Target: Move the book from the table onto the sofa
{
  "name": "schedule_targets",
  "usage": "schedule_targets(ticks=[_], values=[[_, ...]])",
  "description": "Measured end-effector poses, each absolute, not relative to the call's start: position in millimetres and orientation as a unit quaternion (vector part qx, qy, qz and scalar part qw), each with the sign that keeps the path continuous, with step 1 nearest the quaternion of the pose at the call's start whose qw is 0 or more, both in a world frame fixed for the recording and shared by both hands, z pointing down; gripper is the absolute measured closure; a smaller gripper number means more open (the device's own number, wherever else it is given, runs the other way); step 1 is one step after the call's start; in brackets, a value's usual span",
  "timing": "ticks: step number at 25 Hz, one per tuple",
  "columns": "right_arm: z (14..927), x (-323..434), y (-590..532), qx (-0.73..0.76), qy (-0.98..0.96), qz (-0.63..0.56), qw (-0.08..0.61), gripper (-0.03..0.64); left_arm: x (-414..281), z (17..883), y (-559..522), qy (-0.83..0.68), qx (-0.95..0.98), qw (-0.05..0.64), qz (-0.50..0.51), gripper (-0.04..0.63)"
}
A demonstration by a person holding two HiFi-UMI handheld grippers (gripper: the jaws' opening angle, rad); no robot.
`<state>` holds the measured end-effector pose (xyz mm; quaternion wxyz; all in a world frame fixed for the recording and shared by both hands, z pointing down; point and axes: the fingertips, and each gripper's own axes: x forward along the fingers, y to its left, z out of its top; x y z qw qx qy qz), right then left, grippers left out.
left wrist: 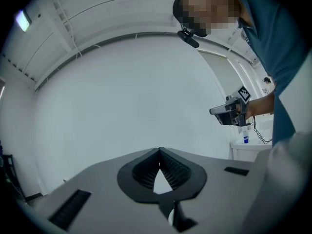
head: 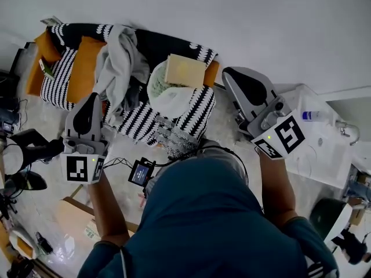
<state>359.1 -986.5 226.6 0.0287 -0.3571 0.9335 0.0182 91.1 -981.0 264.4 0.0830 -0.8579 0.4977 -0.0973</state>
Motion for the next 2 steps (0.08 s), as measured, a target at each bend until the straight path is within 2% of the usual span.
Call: schedule_targets(ticks=[2], values=[[222.4,358.3,-971.2,-0.360,0.932,0.021,0.027,0.603,79.2,263.8,-968.0,0.508,-0.852,0.075,-0.100,0.591]])
